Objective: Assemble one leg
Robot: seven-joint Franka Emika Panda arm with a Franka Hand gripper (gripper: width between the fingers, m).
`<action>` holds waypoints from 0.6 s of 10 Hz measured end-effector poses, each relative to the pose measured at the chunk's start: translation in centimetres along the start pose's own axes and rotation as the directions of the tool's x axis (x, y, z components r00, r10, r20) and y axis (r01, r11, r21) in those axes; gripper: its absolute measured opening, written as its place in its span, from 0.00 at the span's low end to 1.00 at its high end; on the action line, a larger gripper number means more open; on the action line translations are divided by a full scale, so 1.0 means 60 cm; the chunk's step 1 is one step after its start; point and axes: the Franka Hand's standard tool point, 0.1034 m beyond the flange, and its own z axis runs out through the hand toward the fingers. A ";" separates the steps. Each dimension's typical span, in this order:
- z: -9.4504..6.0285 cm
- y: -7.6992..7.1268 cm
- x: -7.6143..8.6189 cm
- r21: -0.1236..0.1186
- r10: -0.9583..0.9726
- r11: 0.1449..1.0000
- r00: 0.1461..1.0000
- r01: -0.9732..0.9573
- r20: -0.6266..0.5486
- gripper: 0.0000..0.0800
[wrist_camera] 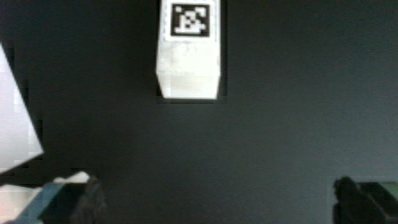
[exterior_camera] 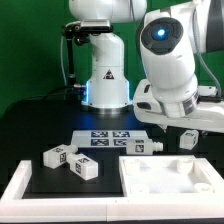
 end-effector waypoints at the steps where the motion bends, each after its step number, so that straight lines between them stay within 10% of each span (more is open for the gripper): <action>1: -0.016 0.010 0.006 -0.051 -0.020 0.998 0.999 0.022 0.039 0.81; 4: -0.011 0.025 0.014 -0.071 0.010 0.997 0.981 0.004 0.192 0.81; 6: 0.022 0.015 0.004 -0.037 0.078 0.997 0.966 -0.071 0.245 0.81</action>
Offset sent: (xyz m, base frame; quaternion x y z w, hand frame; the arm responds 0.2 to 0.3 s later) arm 0.0000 0.0000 0.0000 0.0000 -0.1938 0.0000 0.9810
